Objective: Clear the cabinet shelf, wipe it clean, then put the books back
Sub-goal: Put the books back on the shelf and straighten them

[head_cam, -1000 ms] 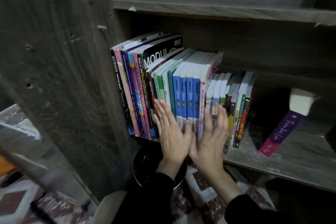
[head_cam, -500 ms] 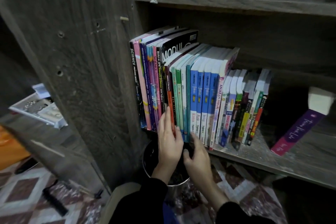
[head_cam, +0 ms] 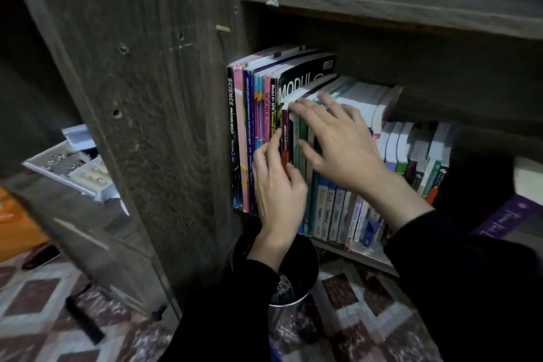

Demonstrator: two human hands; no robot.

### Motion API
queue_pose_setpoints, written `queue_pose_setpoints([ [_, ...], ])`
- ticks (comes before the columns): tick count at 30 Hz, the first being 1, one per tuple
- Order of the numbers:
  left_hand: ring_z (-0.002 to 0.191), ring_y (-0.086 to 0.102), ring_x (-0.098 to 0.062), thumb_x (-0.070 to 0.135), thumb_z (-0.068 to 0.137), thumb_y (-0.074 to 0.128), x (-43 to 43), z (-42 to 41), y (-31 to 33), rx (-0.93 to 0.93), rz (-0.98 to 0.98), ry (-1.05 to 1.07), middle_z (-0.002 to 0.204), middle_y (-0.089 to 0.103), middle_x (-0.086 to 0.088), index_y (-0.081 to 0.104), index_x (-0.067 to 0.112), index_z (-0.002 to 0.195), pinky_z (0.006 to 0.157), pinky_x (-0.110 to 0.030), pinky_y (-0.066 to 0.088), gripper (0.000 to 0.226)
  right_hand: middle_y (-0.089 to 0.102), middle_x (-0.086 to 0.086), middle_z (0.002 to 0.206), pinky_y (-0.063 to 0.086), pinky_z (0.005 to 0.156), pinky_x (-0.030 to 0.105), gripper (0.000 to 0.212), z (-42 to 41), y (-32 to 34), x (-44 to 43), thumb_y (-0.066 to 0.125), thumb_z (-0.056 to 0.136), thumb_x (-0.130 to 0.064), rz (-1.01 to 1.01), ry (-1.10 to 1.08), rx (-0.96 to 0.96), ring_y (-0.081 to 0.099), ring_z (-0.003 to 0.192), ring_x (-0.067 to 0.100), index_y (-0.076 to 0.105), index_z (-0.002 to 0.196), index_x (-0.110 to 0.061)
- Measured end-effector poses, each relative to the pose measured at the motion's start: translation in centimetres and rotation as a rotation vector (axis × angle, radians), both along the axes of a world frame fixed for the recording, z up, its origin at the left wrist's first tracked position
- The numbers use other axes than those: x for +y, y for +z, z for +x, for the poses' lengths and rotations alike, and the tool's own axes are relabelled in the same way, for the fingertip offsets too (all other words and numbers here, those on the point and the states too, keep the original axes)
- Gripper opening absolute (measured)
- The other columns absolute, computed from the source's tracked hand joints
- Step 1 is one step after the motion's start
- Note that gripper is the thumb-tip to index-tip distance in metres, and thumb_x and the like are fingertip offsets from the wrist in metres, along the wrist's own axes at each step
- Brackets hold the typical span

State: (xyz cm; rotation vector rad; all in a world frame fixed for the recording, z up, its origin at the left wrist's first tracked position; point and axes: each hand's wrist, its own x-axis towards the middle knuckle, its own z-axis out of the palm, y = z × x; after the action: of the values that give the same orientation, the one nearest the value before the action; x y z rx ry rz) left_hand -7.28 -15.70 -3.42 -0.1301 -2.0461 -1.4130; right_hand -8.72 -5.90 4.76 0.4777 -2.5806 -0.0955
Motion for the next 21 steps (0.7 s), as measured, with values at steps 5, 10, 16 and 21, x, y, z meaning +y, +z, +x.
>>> queue_pose_setpoints([
  [5, 0.107, 0.052, -0.019, 0.006, 0.085, 0.044, -1.2, -0.1, 0.9, 0.091, -0.071, -0.019, 0.121, 0.046, -0.001, 0.046, 0.018, 0.138, 0.09, -0.039, 0.049, 0.054, 0.055, 0.006, 0.133, 0.037, 0.101, 0.046, 0.047, 0.4, -0.1, 1.6, 0.055, 0.09, -0.035, 0.034, 0.014, 0.076, 0.044, 0.129, 0.029, 0.049, 0.132, -0.016],
  [10, 0.104, 0.041, -0.014, 0.006, 0.087, 0.052, -2.1, -0.7, 2.2, 0.054, -0.376, -0.001, 0.116, 0.044, -0.005, 0.03, 0.024, 0.149, 0.079, -0.02, 0.033, 0.068, 0.054, 0.007, 0.135, 0.038, 0.102, 0.047, 0.05, 1.1, -0.1, 2.5, 0.055, 0.09, -0.037, 0.054, 0.033, 0.088, 0.045, 0.128, 0.029, 0.047, 0.134, -0.014],
  [16, 0.106, 0.037, -0.019, 0.013, 0.09, 0.05, -2.3, -1.4, 3.5, -0.064, -0.57, -0.012, 0.118, 0.038, -0.006, 0.018, 0.027, 0.152, 0.079, -0.028, 0.037, 0.071, 0.053, 0.007, 0.135, 0.038, 0.102, 0.046, 0.051, 1.1, 0.0, 2.5, 0.057, 0.089, -0.035, 0.05, 0.044, 0.075, 0.045, 0.128, 0.03, 0.046, 0.135, -0.015],
  [21, 0.105, 0.037, -0.02, 0.013, 0.088, 0.051, -2.1, -1.3, 3.9, -0.071, -0.584, -0.007, 0.116, 0.038, -0.007, 0.025, 0.025, 0.149, 0.079, -0.032, 0.043, 0.068, 0.055, 0.007, 0.134, 0.039, 0.102, 0.045, 0.051, 1.0, -0.1, 2.6, 0.058, 0.089, -0.034, 0.039, 0.06, 0.077, 0.046, 0.127, 0.029, 0.046, 0.134, -0.014],
])
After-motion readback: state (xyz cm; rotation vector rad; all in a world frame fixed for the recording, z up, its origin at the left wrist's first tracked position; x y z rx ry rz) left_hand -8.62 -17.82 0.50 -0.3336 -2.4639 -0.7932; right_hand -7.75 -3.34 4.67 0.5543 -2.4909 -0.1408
